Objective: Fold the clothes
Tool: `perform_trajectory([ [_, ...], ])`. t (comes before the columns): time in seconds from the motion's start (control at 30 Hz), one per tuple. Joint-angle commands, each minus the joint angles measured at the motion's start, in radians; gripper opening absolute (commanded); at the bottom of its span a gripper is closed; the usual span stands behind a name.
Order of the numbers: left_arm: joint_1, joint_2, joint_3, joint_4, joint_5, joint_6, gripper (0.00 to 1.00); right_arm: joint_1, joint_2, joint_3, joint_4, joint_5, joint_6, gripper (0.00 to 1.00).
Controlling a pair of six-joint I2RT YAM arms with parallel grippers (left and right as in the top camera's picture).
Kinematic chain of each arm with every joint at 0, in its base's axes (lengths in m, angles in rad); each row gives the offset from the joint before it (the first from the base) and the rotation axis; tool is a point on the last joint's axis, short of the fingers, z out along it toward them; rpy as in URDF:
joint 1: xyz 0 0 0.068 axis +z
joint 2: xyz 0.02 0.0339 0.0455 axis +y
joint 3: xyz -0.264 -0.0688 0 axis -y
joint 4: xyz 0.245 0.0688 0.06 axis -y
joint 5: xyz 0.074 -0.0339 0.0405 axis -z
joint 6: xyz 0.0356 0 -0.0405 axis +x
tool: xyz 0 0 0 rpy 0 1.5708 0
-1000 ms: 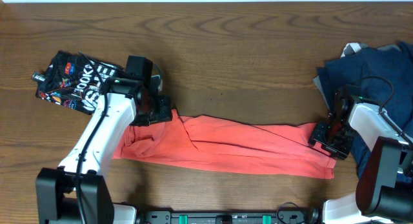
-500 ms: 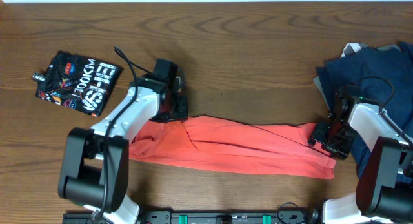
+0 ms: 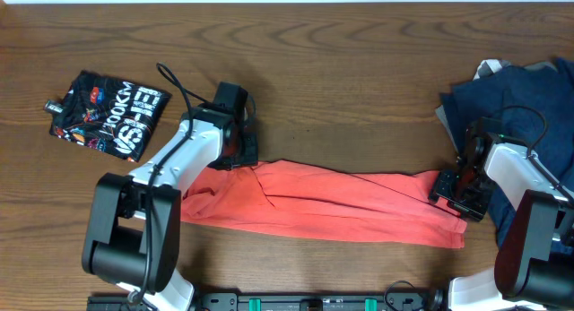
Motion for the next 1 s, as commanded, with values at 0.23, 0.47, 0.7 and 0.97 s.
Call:
perform_trajectory([
  [0.23, -0.013, 0.011, -0.019, -0.023, -0.031, -0.043, 0.42, -0.005, 0.070, -0.049, 0.061, 0.003, 0.015, 0.67],
  [0.47, -0.012, 0.013, -0.021, -0.018, -0.031, -0.042, 0.06, -0.005, 0.070, -0.049, 0.059, 0.003, 0.015, 0.67],
  [0.7, -0.013, -0.080, 0.036, -0.152, 0.110, -0.039, 0.06, -0.005, 0.070, -0.049, 0.058, 0.003, 0.008, 0.66],
  [0.97, -0.077, -0.189, 0.034, -0.170, 0.012, -0.058, 0.06, -0.005, 0.070, -0.049, 0.057, 0.003, 0.008, 0.67],
])
